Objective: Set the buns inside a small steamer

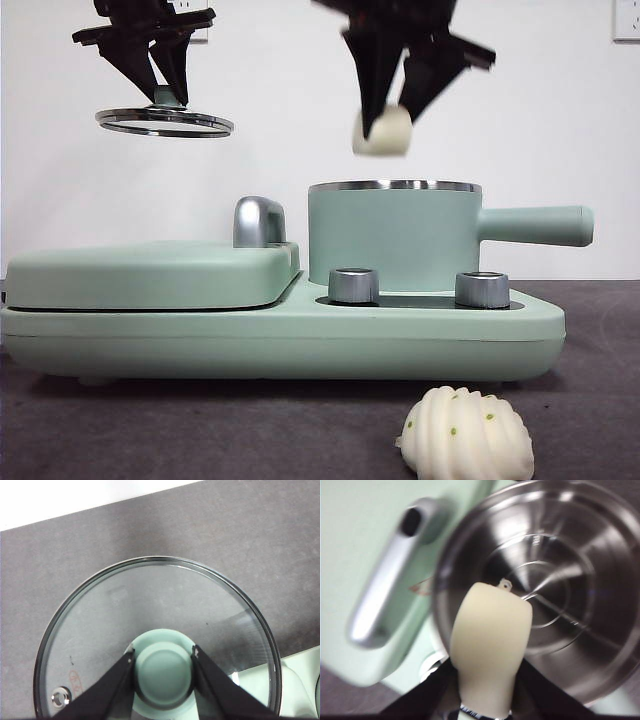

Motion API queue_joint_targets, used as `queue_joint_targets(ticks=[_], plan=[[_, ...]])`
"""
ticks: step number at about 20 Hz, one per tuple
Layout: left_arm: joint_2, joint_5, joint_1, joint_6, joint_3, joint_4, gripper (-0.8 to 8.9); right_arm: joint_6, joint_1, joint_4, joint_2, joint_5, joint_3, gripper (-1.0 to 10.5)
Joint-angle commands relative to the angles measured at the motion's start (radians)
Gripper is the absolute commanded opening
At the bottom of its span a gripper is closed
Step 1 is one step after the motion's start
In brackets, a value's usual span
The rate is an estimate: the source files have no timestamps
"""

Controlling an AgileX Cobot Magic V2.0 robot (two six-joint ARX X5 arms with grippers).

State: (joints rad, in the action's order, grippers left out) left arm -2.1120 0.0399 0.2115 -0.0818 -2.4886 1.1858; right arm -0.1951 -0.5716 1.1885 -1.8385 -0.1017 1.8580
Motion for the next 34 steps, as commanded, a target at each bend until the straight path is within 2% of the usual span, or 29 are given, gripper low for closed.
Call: queue_joint_targets(ticks=[1,11,12,15,19,21,25,27,31,34], plan=[[-0.011,0.002,0.002,0.008,-0.044,-0.017,0.25,0.043,0.014,-0.035,-0.069,-0.004,0.029,1.1],[-0.011,0.002,0.002,0.008,-0.044,-0.013,0.25,0.047,0.023,-0.13,-0.203,-0.027,0.035,1.2],[-0.011,0.002,0.002,0.008,-0.044,-0.013,0.25,0.047,0.023,-0.13,-0.206,-0.028,0.035,1.3],[-0.011,0.002,0.002,0.008,-0.044,-0.013,0.25,0.05,0.023,-0.114,-0.214,-0.029,0.035,2.7],[-0.011,0.002,0.001,0.008,-0.044,-0.013,0.25,0.046,0.023,-0.119,-0.213,-0.03,0.037,2.9],[-0.011,0.002,-0.002,0.009,-0.044,-0.014,0.25,0.046,0.025,-0.108,-0.213,-0.029,0.051,3.4],[-0.011,0.002,-0.003,0.012,-0.044,-0.019,0.25,0.046,0.026,-0.077,-0.213,-0.028,0.127,3.7],[-0.011,0.002,-0.003,0.011,-0.044,-0.022,0.25,0.046,0.026,-0.047,-0.213,-0.019,0.172,3.7],[-0.011,0.002,-0.003,0.012,-0.044,-0.023,0.25,0.051,0.031,0.135,-0.208,0.07,0.272,3.7],[-0.011,0.002,-0.003,0.012,-0.044,-0.023,0.25,0.055,0.032,0.231,-0.176,0.069,0.317,3.7]])
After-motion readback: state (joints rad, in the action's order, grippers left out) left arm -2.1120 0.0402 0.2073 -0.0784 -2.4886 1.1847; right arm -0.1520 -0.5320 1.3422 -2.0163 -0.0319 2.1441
